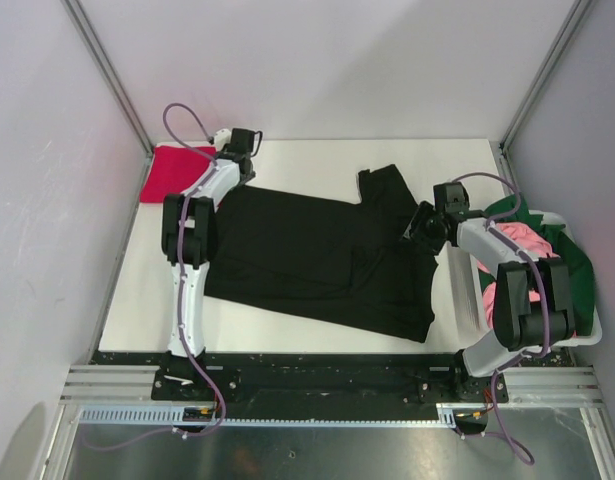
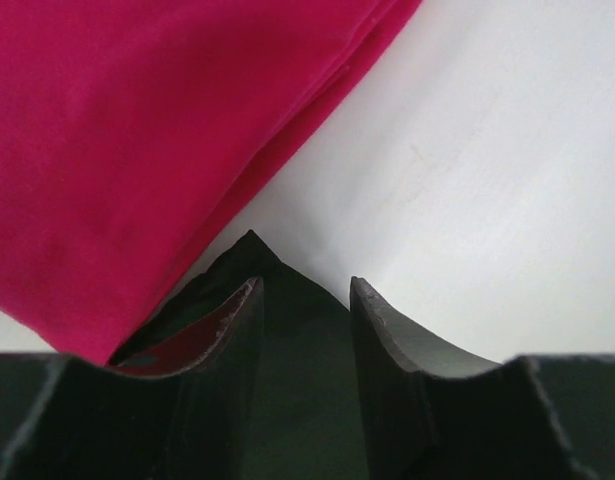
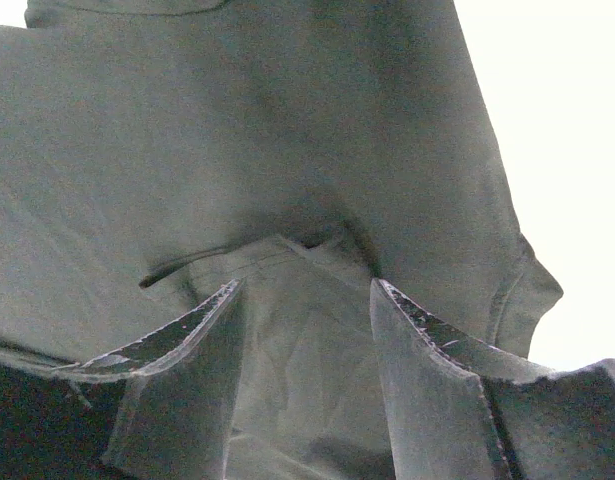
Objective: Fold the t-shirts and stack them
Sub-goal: Grap the side of the flattened tshirt furthest away from the robot with both arms
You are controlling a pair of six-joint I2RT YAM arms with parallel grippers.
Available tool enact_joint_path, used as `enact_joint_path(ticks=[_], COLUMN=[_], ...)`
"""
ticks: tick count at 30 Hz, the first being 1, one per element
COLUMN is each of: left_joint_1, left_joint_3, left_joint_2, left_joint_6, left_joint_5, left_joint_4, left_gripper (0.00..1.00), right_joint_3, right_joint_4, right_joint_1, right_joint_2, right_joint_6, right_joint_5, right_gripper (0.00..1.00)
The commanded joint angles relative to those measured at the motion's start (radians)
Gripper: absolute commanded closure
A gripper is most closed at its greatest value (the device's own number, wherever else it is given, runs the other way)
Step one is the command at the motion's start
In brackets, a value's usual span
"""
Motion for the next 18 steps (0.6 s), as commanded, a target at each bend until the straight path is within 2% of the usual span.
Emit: enact_joint_path(ticks=[1, 18], left_joint_1=[0.021, 0.058], left_joint_3=[0.056, 0.109], left_joint_2=[0.009, 0.065], left_joint_6=[-0.051, -0.111], left_joint_5=[-0.023, 0.068], left_joint_4=[-0.006, -0.047], left_gripper=[0.56, 0.63], right_joint_3=[0.046, 0.056], right_joint_4=[0.038, 0.047], right_joint_1=[-0.004, -0.02], right_joint_2=[0.033, 0.085], right_joint_6=[-0.019, -0.021], right_joint_5=[-0.02, -0.051], right_gripper=[0.44, 0.45])
